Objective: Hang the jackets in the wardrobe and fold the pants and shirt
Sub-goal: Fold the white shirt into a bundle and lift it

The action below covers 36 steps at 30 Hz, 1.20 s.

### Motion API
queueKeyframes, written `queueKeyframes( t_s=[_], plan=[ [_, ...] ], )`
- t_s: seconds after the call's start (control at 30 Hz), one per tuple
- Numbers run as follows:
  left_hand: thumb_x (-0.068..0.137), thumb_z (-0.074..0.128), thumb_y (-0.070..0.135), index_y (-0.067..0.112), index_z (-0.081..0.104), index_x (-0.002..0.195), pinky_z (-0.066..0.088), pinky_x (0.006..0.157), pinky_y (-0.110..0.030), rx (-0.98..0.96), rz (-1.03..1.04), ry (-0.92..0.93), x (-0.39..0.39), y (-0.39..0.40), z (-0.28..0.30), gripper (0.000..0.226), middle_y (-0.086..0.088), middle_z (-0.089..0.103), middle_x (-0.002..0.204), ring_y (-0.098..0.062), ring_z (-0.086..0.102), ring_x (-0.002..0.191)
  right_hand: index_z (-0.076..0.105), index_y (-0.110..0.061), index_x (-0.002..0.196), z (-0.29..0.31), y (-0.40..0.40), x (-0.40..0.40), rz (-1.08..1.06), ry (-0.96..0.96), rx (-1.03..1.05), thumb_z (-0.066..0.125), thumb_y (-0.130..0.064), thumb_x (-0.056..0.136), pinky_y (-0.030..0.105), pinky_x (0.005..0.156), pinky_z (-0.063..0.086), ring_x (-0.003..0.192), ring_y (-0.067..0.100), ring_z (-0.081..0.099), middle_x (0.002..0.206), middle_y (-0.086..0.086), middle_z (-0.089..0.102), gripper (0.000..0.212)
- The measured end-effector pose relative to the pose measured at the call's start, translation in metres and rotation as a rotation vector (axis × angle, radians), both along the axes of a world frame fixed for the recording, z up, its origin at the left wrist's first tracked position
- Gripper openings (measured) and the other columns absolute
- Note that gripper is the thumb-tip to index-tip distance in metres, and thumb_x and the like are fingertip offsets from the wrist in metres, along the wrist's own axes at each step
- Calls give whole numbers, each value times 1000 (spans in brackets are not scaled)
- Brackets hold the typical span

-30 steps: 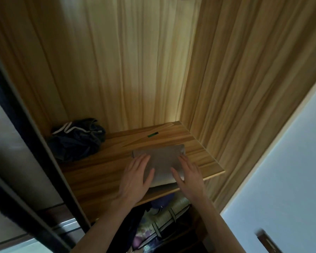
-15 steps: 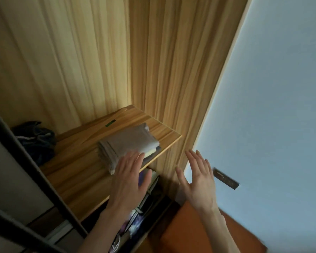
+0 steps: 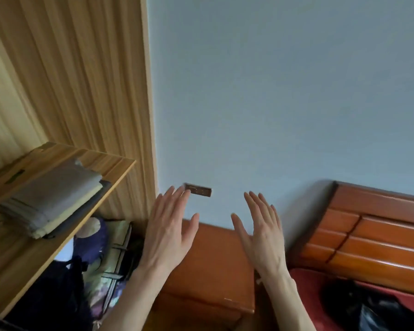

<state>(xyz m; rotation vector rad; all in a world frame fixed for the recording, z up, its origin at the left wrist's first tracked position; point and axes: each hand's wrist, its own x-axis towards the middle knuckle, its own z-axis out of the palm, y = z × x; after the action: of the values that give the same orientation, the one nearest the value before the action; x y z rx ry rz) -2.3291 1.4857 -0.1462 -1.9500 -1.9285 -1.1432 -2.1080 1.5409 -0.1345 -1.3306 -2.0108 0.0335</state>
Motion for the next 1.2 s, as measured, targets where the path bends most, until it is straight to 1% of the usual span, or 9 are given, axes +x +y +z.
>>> queueKeyframes(
  t_s=[0.17,0.3,0.47,0.6,0.73,0.8,0.9,1.07,1.2],
  plan=[
    [110,37,48,15,48,152,32,125,-49,-17,-261,-1,129,-1,-9,55,-4,48,160,-20,38,153,54,-14,150,-4,-51,135,-226,-4,15,55,-48,102,48,125,30,153,20,37,157,1,52,59],
    [109,39,47,15,49,152,30,126,-47,-48,-435,-3,227,-17,-14,54,-3,49,159,-19,36,154,54,-16,150,-11,-110,230,-416,35,5,55,-50,101,47,125,29,154,16,35,157,-2,52,59],
    [110,38,49,15,46,155,27,128,-42,-66,-679,-12,347,-61,-17,57,-3,47,160,-17,34,154,50,-18,152,-18,-200,333,-638,54,0,53,-54,101,48,124,32,154,14,33,158,-3,49,62],
    [109,42,47,15,47,155,29,127,-48,-110,-864,-9,439,-98,-22,57,-3,47,161,-16,30,156,49,-18,153,-25,-275,401,-846,51,-27,58,-51,102,48,124,31,155,15,32,161,-2,47,62],
    [108,44,48,15,49,153,28,126,-48,-117,-1062,-12,524,-136,-29,56,-2,48,159,-15,31,155,50,-17,153,-30,-352,455,-1031,64,-36,64,-47,101,49,124,31,155,17,32,160,-1,47,62],
    [108,47,45,14,49,153,29,126,-49,-105,-1163,-17,565,-159,-33,55,-3,49,158,-15,31,155,49,-17,154,-32,-390,476,-1119,83,-47,63,-48,101,48,126,29,156,16,29,161,-2,46,62],
    [108,49,43,12,48,153,28,126,-49,-106,-1283,0,618,-193,-38,55,-3,49,158,-16,30,156,50,-15,153,-35,-438,501,-1243,88,-36,59,-48,102,45,126,28,155,17,32,159,0,48,62],
    [109,45,45,12,48,153,26,127,-47,-98,-1477,45,684,-241,-46,55,-4,49,158,-17,31,155,51,-14,152,-45,-501,527,-1453,118,-11,60,-47,102,41,127,27,154,17,34,159,0,49,60],
    [108,45,45,11,49,152,24,128,-44,-120,-1597,71,728,-266,-51,55,-4,49,158,-19,35,154,48,-16,155,-58,-532,541,-1591,154,-9,51,-52,104,41,127,26,155,15,33,161,-1,46,62]
  ],
)
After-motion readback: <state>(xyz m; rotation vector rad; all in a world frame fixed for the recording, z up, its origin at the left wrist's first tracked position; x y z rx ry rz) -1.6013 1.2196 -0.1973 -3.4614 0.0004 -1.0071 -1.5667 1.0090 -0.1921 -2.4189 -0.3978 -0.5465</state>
